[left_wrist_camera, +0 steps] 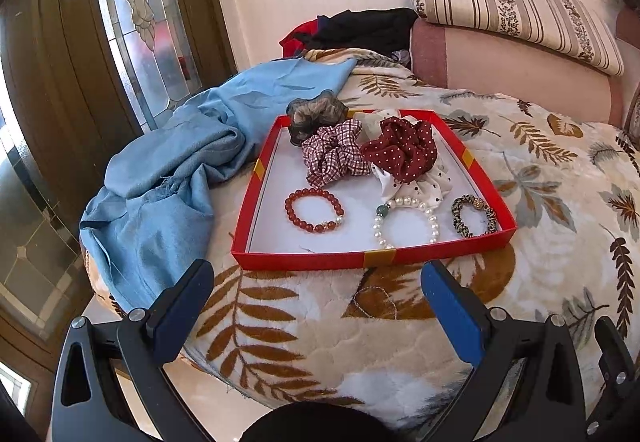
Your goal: Organize jewelry
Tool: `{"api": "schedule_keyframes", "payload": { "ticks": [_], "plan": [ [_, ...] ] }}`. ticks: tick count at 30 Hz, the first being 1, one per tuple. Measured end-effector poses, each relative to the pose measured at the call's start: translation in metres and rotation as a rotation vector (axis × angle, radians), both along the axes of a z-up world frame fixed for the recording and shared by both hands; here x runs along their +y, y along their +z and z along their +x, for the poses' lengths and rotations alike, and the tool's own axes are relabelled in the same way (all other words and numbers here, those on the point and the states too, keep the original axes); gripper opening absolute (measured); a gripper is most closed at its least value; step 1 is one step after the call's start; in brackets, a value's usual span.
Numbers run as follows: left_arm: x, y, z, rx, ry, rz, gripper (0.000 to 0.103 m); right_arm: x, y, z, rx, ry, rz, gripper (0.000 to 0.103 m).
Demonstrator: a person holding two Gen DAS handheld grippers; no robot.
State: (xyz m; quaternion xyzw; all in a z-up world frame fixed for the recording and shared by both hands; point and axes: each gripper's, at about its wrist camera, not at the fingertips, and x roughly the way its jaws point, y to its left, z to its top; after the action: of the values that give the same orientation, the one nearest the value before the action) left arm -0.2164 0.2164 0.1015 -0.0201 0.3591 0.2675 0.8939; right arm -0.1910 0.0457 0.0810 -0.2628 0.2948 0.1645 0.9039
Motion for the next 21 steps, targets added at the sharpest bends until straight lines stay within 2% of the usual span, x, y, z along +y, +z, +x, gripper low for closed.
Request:
{"api": "schedule_keyframes", "payload": {
  "ticks": [21],
  "plan": [
    [0.0031, -0.0004, -0.0035, -0.003, 0.022, -0.003, 0.103, 0.0000, -0.0025, -0.0017, 0.012, -0.001, 0.000, 0.094]
  ]
}}
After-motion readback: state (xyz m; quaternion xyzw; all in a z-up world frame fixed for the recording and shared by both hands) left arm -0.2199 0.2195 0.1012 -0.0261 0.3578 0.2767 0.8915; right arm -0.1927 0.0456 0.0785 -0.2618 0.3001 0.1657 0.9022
